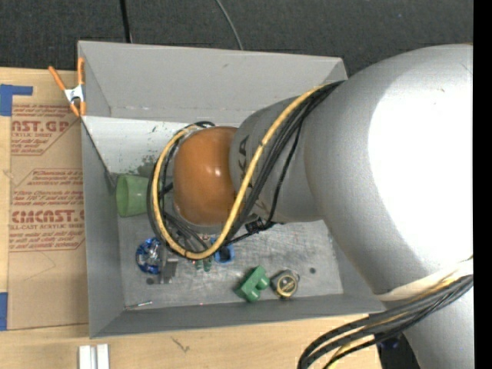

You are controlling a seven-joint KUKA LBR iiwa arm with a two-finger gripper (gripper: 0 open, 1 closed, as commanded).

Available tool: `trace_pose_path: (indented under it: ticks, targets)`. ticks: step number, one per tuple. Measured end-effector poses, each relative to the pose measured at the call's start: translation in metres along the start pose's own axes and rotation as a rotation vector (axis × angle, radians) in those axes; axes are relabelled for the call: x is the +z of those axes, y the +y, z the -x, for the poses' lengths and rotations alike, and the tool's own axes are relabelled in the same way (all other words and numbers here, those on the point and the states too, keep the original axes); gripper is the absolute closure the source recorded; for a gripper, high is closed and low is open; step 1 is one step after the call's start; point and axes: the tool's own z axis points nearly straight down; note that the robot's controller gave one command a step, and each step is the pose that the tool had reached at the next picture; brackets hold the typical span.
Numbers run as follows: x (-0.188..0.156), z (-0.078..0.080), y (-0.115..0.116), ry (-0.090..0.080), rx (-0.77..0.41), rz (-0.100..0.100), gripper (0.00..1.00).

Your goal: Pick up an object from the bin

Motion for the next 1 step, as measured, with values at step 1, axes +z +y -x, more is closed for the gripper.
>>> trace_pose_path:
  ticks: [1]
  targets:
    - [0.0042,0.0039,0.0008,0.001,-0.015,-0.001,1.00]
